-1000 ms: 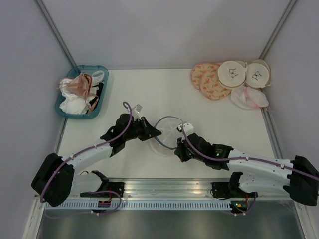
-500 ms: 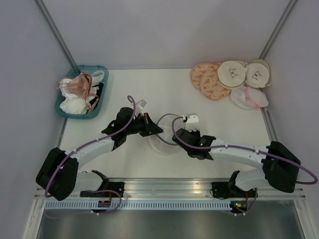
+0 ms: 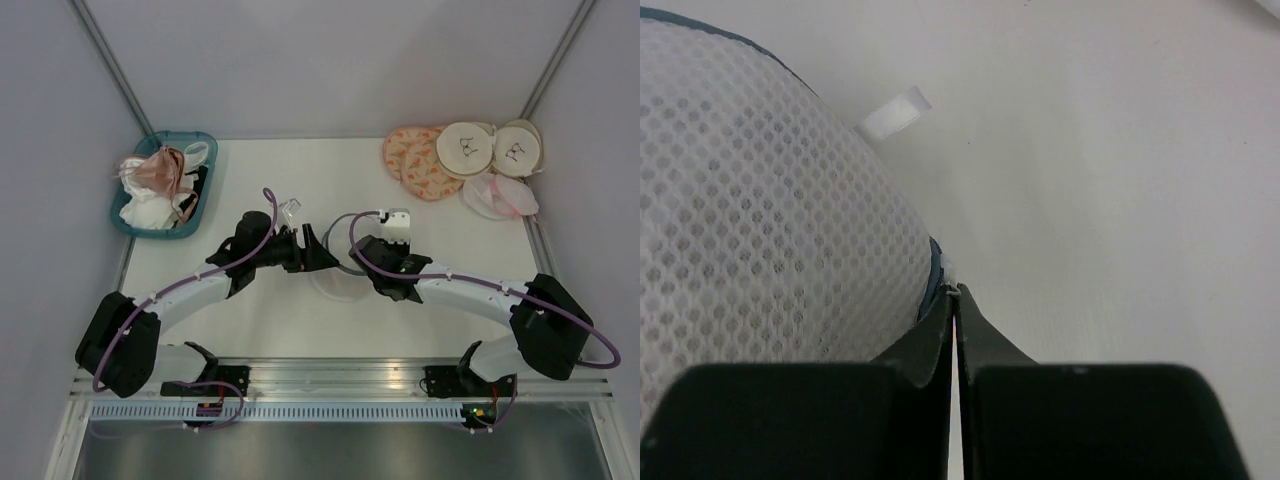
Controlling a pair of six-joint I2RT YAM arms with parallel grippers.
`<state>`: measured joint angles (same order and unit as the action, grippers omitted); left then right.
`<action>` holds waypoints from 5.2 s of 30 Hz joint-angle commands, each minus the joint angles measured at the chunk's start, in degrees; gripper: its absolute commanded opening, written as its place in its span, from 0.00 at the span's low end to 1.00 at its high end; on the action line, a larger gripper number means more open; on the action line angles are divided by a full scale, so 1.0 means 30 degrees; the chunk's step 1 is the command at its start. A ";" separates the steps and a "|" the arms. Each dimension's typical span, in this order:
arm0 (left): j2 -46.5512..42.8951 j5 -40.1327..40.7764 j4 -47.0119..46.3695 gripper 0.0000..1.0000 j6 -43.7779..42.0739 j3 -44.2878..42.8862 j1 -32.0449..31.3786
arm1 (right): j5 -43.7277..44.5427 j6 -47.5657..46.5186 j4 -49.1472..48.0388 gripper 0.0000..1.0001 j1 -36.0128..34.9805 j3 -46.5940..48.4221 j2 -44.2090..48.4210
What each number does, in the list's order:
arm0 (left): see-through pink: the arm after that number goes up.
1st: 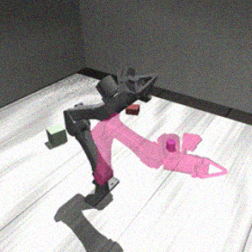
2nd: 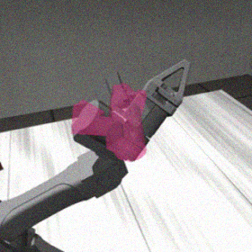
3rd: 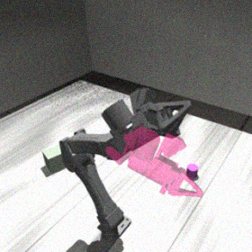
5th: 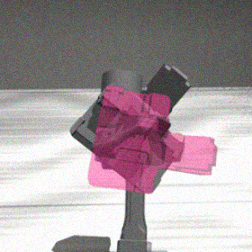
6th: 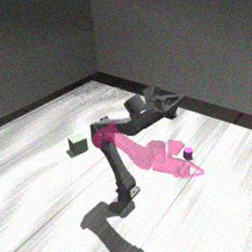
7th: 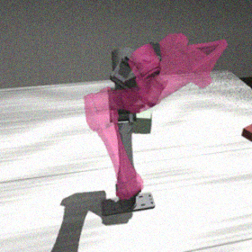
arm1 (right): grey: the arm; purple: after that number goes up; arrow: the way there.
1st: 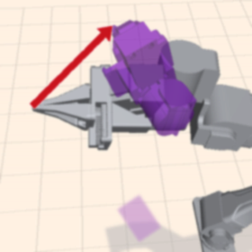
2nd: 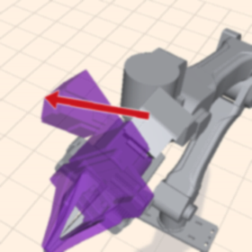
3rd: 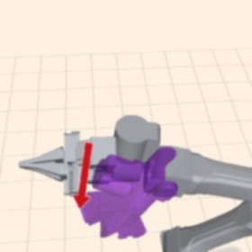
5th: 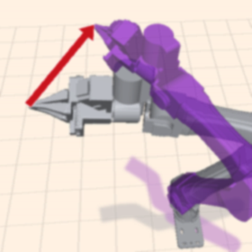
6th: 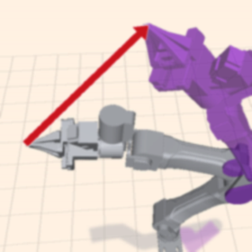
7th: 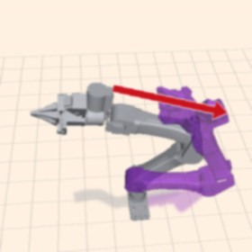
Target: Unzip the laundry bag and remove the bra
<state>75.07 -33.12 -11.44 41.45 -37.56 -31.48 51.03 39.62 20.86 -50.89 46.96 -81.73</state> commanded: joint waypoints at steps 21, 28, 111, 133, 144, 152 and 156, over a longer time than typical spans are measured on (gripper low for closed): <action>-0.0043 0.7378 -0.4414 1.00 -0.2744 0.3880 0.0153 | -0.1598 -0.0782 -0.0889 0.00 0.0295 -0.1590 0.0085; 0.4122 0.6326 -0.7896 0.99 -0.0666 0.2678 0.0211 | -0.1861 -0.1046 -0.0947 0.00 0.0324 -0.1795 0.0495; -0.7032 0.5006 -0.5797 0.02 0.2091 0.8067 0.0505 | -0.9919 -0.2454 -0.2728 0.96 -0.0350 -0.0476 0.6974; -1.0138 0.6499 -0.3539 0.02 0.2881 0.8506 0.0505 | -0.7525 -0.2596 0.1792 0.64 -0.0584 0.2601 0.8435; -1.1457 0.7055 -0.2719 0.02 0.3291 0.9004 0.0505 | -1.2967 -0.1165 -0.3934 0.36 -0.0584 -0.0357 0.6242; -1.1898 0.7174 -0.2806 0.02 0.3819 0.9999 0.0505 | -1.2555 -0.0228 -0.6102 0.53 -0.0584 -0.2291 0.3606; -1.1985 0.7262 -0.3041 0.02 0.4024 1.0381 0.0505 | -1.2848 0.0241 -0.6779 0.59 -0.0584 -0.2820 0.2579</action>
<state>39.79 -12.08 -18.50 51.22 -7.46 -30.00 13.30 38.24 5.76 -52.40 39.22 -72.49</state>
